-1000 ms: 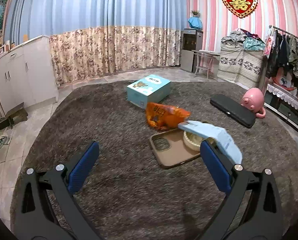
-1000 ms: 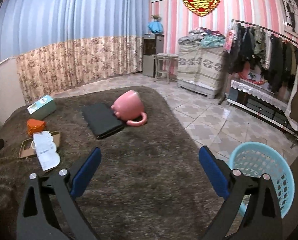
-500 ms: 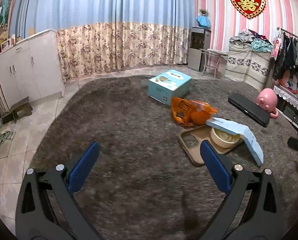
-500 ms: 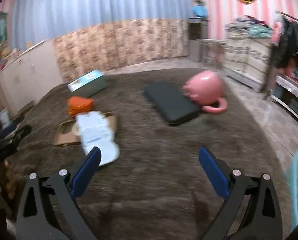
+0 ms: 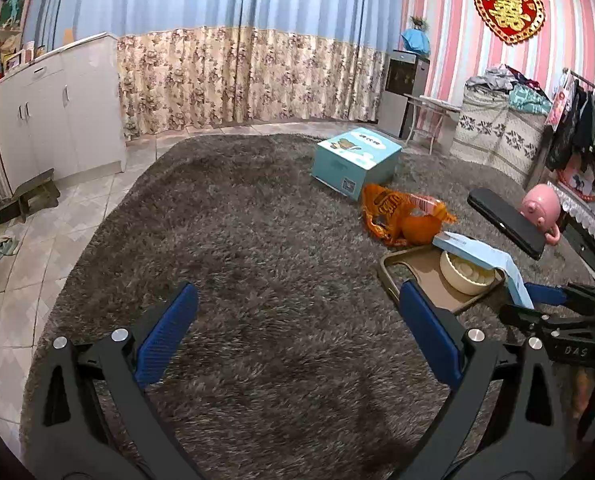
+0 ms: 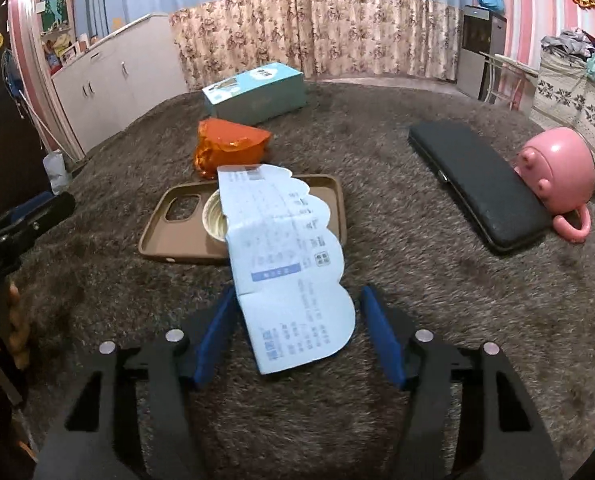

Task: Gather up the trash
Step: 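Grasp the white printed leaflet with the right tool and lift it, then grasp and lift the cream round dish with the left tool while the right tool opens over the leaflet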

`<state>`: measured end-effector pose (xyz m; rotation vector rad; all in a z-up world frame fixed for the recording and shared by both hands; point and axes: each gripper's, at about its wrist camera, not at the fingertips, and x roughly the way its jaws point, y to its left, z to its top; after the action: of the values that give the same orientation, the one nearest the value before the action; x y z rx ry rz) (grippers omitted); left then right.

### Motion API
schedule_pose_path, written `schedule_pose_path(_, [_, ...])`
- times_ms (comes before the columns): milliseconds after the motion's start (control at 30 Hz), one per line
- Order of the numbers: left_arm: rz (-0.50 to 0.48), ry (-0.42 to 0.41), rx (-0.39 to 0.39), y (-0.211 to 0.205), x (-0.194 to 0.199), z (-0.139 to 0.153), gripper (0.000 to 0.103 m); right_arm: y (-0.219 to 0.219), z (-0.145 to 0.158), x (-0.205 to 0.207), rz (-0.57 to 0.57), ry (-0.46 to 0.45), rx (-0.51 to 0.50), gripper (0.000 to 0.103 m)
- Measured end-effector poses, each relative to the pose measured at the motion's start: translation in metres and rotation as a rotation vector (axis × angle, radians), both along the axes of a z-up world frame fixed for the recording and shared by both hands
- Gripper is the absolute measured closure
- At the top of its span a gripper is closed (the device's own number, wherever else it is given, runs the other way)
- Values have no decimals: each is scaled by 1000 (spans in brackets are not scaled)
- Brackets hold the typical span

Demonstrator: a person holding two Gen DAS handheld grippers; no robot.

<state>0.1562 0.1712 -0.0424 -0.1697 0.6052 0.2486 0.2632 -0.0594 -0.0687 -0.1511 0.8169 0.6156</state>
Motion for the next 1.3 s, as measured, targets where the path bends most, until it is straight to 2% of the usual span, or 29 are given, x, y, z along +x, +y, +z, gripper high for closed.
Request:
schedule_pose_path(167, [-24,11,31,-14,6,3,6,-10,11,-5,-9,-26,12,50])
schedule_pose_path(300, [-71,3,-35,-30,13,11,6,-42,29,-14,-86,-70,14,50])
schedule_pose_path(400, [-111,14,-31,-56,29,14,6,-71,43,-22,-156,-115,-14,51])
schedule_pose_path(433, [-124,21,-23,-65,34,14,6,-83,48,-26,-184,-129,-25,54])
schedule_pose_path(467, [-141,30,-12,-75,40,14,6,-91,51,-27,-200,-129,-31,86])
schedule_pose_path(500, [-163,40,-2,-85,47,13,6,-104,54,-29,-229,-124,-37,91])
schedule_pose_path(600, [-201,67,30,-110,63,7,6,-133,58,-37,-291,-131,-77,91])
schedule_pose_path(700, [-206,99,59,-126,79,0,6,-159,51,-38,-322,-72,-50,90])
schedule_pose_path(800, [-207,127,62,-132,91,-7,6,-167,41,-30,-358,-47,-53,89])
schedule_pose_path(833, [-207,141,67,-134,95,-9,6,-168,36,-27,-368,-34,-45,88])
schedule_pose_path(867, [-205,153,69,-135,99,-12,7,-171,33,-24,-375,-16,-33,77])
schedule_pose_path(900, [-202,166,67,-133,102,-14,10,-172,28,-18,-384,12,-28,51])
schedule_pose_path(933, [-201,181,54,-131,105,-17,15,-173,26,-17,-392,10,-33,39])
schedule_pose_path(967, [-203,191,39,-128,107,-19,17,-172,26,-17,-395,0,-46,32])
schedule_pose_path(1033, [-206,210,5,-123,112,-23,28,-169,24,-17,-389,-17,-92,31])
schedule_pose_path(1100, [-201,213,-6,-121,115,-25,29,-168,22,-16,-380,-27,-100,22])
schedule_pose_path(1167, [-205,212,3,-123,116,-25,32,-168,19,-13,-372,-36,-107,17])
schedule_pose_path(1200, [-210,211,9,-125,116,-25,40,-167,18,-13,-365,-35,-106,17])
schedule_pose_path(1233, [-217,208,15,-126,116,-25,42,-167,17,-12,-356,-34,-102,17])
schedule_pose_path(1300, [-224,205,12,-126,114,-25,42,-164,14,-8,-344,-38,-108,13])
